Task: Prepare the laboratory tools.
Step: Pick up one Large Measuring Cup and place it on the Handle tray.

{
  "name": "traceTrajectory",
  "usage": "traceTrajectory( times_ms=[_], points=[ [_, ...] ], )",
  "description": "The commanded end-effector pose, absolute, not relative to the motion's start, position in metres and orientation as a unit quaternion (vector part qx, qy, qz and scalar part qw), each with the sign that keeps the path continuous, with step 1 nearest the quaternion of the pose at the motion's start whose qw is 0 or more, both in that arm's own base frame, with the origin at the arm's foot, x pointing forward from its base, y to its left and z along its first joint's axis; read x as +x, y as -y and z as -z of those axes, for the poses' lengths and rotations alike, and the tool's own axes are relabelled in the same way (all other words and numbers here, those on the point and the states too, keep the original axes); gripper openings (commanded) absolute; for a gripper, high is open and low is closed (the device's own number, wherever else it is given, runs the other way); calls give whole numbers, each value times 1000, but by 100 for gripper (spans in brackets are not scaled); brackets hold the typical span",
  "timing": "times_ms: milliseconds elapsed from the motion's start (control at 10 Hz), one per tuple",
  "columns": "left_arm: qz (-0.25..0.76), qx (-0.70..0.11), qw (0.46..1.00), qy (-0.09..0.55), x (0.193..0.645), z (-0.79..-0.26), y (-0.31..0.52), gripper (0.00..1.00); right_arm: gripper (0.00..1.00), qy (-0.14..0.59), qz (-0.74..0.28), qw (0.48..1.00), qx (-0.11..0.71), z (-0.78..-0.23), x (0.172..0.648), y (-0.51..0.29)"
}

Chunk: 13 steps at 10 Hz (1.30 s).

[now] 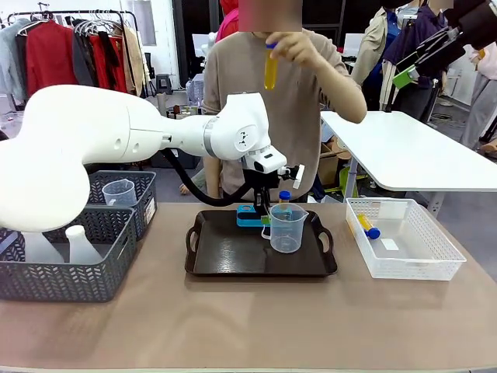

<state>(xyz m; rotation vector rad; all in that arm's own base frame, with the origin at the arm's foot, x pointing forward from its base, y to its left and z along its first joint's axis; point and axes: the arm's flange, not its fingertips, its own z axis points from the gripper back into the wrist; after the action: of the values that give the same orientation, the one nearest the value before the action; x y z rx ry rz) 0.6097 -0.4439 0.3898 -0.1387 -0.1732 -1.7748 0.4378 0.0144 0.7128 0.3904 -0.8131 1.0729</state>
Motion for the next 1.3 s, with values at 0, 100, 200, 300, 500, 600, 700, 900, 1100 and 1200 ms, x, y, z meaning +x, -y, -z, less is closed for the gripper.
traceTrajectory(
  times_ms=[0, 100, 200, 300, 500, 600, 700, 900, 1100, 1200],
  points=[
    [782, -55, 618, 66, 618, -392, 448, 0, 100, 377, -495, 761, 182, -714, 438, -15],
    [781, -58, 619, 62, 618, -392, 448, 16, 100, 377, -495, 761, 182, -714, 438, -15],
    [783, -59, 617, 63, 617, -393, 448, 35, 100, 377, -495, 761, 182, -714, 438, -15],
    [780, -58, 619, 67, 615, -396, 448, 55, 100, 377, -495, 761, 182, -714, 438, -15],
    [779, -57, 620, 73, 608, -410, 442, 94, 100, 377, -495, 761, 182, -714, 438, -15],
    [778, -56, 621, 76, 604, -416, 441, 100, 100, 377, -495, 761, 182, -714, 438, -15],
    [776, -56, 624, 76, 601, -421, 438, 100, 100, 377, -495, 761, 182, -714, 438, -15],
    [762, -53, 641, 73, 588, -438, 424, 100, 100, 377, -495, 761, 182, -714, 438, -15],
    [750, -38, 656, 69, 569, -463, 406, 100, 100, 377, -495, 761, 182, -714, 438, -15],
    [745, -31, 663, 66, 559, -476, 396, 100, 100, 377, -495, 761, 182, -714, 438, -15]
  ],
)
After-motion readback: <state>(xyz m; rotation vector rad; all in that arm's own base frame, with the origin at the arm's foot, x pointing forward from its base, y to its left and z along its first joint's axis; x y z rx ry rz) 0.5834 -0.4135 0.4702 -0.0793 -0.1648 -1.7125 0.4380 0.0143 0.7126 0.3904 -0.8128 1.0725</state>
